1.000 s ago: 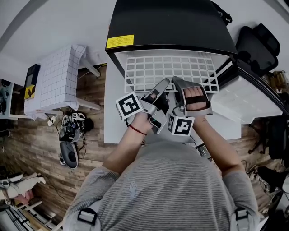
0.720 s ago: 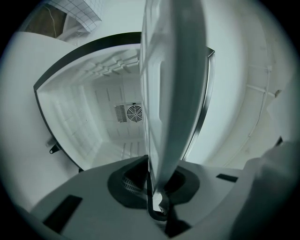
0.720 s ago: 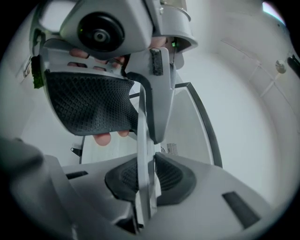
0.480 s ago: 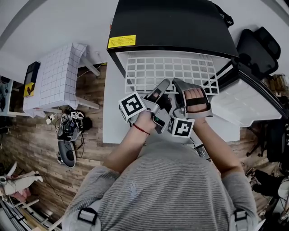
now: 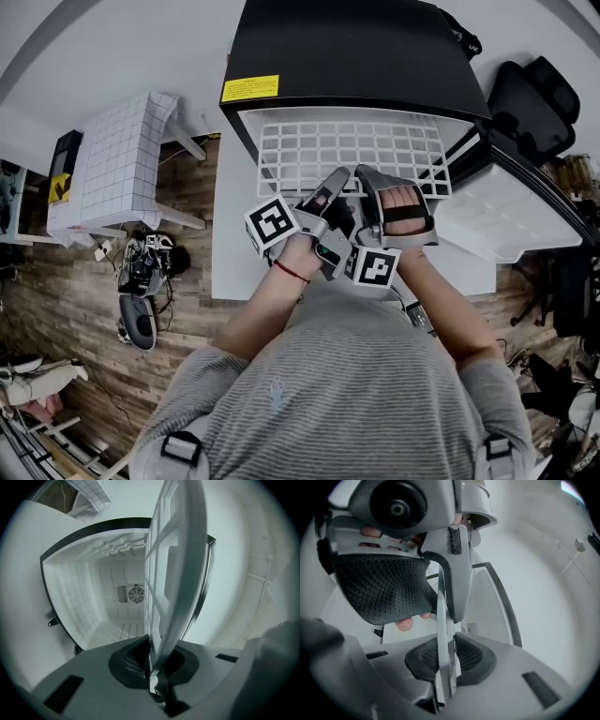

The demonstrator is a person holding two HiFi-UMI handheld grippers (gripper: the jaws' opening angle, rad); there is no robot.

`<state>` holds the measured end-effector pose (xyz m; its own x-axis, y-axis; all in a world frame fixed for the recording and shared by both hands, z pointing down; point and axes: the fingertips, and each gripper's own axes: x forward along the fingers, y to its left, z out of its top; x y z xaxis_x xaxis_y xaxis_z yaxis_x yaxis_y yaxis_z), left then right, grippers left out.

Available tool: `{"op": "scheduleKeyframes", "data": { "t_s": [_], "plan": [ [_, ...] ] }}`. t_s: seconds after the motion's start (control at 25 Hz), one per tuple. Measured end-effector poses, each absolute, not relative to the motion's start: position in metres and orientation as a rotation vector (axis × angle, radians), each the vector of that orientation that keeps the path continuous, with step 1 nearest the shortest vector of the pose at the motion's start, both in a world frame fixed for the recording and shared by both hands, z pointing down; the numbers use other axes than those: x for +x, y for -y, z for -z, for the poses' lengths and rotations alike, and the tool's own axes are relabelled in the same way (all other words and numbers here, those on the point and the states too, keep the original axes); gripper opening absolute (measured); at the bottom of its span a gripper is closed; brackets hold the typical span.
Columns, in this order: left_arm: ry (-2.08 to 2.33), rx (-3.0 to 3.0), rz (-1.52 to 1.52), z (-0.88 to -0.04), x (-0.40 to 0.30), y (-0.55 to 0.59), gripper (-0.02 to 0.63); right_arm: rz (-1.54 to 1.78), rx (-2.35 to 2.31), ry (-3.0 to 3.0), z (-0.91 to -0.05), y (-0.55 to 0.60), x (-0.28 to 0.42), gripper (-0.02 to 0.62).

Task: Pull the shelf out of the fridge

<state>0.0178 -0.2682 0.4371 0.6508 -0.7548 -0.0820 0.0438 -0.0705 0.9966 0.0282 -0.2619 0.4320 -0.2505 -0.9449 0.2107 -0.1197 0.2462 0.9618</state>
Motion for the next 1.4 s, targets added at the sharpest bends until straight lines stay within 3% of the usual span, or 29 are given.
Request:
{"op": "scheduleKeyframes", "data": {
  "t_s": [0.8,1.04,1.28,1.4],
  "plan": [
    [0.565,1.491,0.76,-0.431,0.024,0.254,0.035,1.256,1.031,1.577,-0.437,0.226,0.054,0.064],
    [0.549,1.485,0.768,-0.427,0.026,0.255,0.035,1.065,1.037,1.853,-0.427,0.201,0.086,0.115],
    [0.572,1.495,0.739,-0.434,0.023,0.254,0.035,1.055,1.024,1.995,-0.408,0.174,0.117,0.117],
    [0.56,1.488,0.751,-0.43,0.023,0.253,0.035,0.638,1.255,2.221,-0.403,0.173,0.158,0.117]
  ]
}}
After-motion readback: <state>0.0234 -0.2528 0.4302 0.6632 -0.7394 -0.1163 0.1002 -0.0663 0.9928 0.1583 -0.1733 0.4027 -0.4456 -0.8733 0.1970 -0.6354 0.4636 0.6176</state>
